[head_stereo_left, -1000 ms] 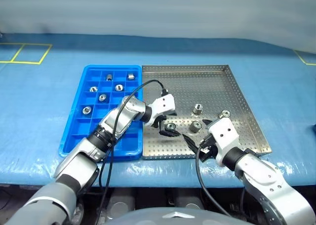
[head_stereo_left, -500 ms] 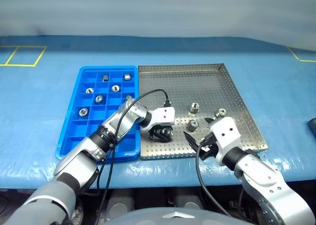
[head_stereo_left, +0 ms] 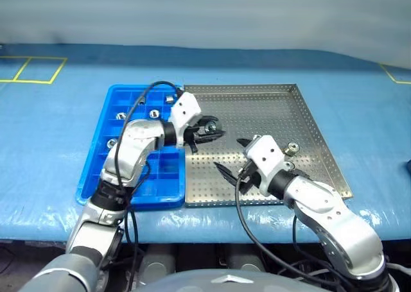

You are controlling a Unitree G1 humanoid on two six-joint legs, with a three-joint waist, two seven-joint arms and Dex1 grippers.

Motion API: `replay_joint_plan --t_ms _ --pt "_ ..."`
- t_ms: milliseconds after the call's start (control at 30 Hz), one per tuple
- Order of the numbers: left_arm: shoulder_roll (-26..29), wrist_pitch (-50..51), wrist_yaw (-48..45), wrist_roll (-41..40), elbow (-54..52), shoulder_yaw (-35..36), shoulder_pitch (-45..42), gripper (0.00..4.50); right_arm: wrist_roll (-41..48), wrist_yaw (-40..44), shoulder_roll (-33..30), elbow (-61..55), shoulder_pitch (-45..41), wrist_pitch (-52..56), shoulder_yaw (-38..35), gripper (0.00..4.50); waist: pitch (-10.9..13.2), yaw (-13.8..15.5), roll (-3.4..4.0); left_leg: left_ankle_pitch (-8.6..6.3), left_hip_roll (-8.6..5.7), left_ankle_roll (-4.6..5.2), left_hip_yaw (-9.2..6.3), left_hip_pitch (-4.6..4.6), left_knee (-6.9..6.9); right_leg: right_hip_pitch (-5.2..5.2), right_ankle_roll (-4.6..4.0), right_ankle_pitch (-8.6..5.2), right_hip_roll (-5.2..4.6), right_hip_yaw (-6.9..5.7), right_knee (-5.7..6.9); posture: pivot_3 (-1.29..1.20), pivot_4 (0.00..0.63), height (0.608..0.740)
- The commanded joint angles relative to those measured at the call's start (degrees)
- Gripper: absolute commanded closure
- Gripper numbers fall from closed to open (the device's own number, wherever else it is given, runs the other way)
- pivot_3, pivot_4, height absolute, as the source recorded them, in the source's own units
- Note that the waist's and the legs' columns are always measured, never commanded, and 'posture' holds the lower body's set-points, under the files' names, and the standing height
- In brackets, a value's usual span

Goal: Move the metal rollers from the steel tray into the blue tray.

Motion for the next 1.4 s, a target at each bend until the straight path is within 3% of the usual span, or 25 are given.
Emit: replay_joint_plan --t_ms 33,300,567,867,1400 --pt "0.7 3.1 7.7 -1.2 -10.3 6.3 5.1 2.79 0.4 3.2 -0.1 2.3 -4.9 -2.5 2.9 0.00 0.0 0.6 0.00 0.00 -0.02 0.00 -0.02 0.01 -0.01 0.00 0.00 0.00 0.01 -0.01 0.00 0.22 0.150 0.740" --pt "1.9 9.9 21.5 0.1 -24.6 14.1 19.5 2.79 0.2 9.0 0.4 8.7 -11.6 -6.2 7.8 0.00 0.0 4.7 -0.03 0.00 -0.05 -0.01 -0.12 -0.02 -0.01 0.05 -0.13 0.06 -0.11 -0.12 -0.06 0.35 0.150 0.740" --pt "4.8 12.8 26.7 1.7 -27.3 14.8 26.9 2.79 -0.1 11.5 1.3 11.4 -13.3 -8.3 9.7 0.00 0.1 7.6 -0.05 0.01 -0.04 -0.02 -0.20 -0.02 0.02 0.08 -0.48 -0.15 -0.13 -0.24 -0.05 0.37 0.150 0.740" --pt "4.0 14.7 29.2 0.6 -24.0 13.9 27.9 2.79 -0.4 12.0 1.6 11.1 -12.8 -8.5 10.1 0.00 0.1 8.9 -0.04 0.01 -0.03 -0.03 -0.24 -0.04 -0.01 0.06 -0.56 -0.19 -0.14 -0.28 -0.06 0.37 0.150 0.740" --pt "4.3 14.1 26.5 -1.4 -18.6 9.7 23.8 2.79 -0.9 8.4 1.9 8.2 -9.3 -6.8 8.5 0.00 0.1 8.1 -0.03 0.01 -0.04 -0.04 -0.24 -0.07 -0.04 0.04 -0.62 -0.23 -0.18 -0.32 -0.08 0.28 0.150 0.740"
